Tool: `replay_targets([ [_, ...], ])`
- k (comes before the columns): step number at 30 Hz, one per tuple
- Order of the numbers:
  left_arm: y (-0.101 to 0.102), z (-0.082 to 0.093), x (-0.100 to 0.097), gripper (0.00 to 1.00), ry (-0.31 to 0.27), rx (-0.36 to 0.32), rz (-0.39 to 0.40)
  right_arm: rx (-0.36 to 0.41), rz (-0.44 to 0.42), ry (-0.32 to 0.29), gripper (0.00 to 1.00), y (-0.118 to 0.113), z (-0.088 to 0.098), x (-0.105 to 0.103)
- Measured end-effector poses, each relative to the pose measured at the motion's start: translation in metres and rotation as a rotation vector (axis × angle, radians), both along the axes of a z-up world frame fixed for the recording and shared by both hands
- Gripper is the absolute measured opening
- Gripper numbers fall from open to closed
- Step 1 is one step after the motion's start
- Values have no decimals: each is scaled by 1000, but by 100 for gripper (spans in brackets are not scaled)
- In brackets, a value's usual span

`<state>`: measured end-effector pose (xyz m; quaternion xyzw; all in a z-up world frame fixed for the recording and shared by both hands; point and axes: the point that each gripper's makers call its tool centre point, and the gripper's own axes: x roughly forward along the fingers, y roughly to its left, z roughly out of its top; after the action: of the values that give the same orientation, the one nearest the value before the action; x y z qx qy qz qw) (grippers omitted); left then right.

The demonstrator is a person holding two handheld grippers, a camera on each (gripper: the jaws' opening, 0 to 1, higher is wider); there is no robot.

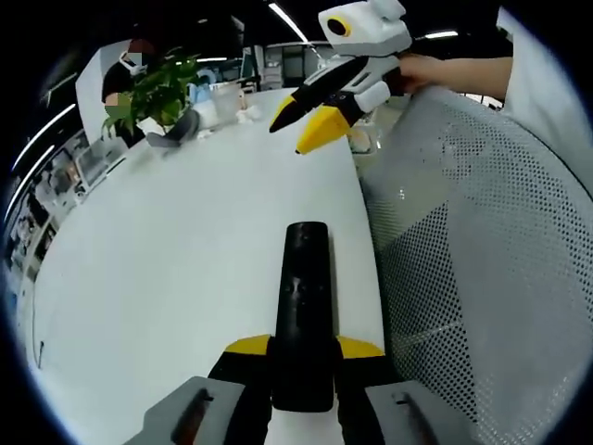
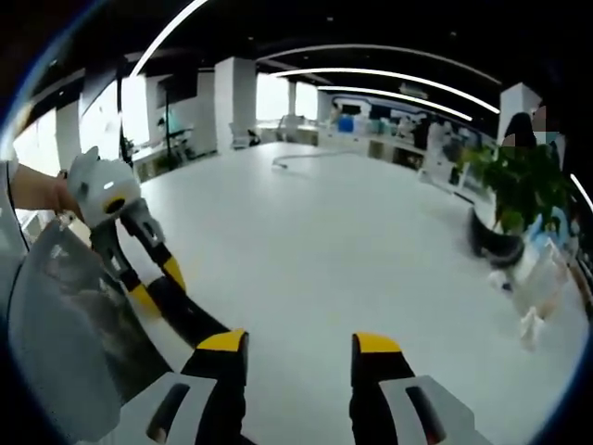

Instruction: Press the specified remote control buttons in sequence, fully releasing each button before pressing the next.

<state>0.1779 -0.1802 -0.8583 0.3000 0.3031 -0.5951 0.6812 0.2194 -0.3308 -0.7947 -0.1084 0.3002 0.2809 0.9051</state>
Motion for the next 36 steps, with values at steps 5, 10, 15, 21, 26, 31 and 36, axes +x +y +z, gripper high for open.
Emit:
replay_targets([
  [5,8,-1,0,27,31,-7,53,-1,7,3,42,1,-1,-1],
  [10,13,-1,-1,26,41,-5,56,-3,19,8,42,3,-1,-2],
  [15,15,-1,-7,24,54,0,35,-3,27,17,41,4,-3,-3],
  [21,15,-1,-10,24,58,3,0,-7,43,24,40,6,-4,-4],
  [26,15,-1,-10,24,59,17,-37,-13,57,32,39,9,-6,-6],
  [31,13,-1,-11,24,51,61,-54,-29,92,46,38,14,-10,-10],
  [36,14,-2,-12,24,49,86,-51,-34,123,65,34,18,-12,-14],
])
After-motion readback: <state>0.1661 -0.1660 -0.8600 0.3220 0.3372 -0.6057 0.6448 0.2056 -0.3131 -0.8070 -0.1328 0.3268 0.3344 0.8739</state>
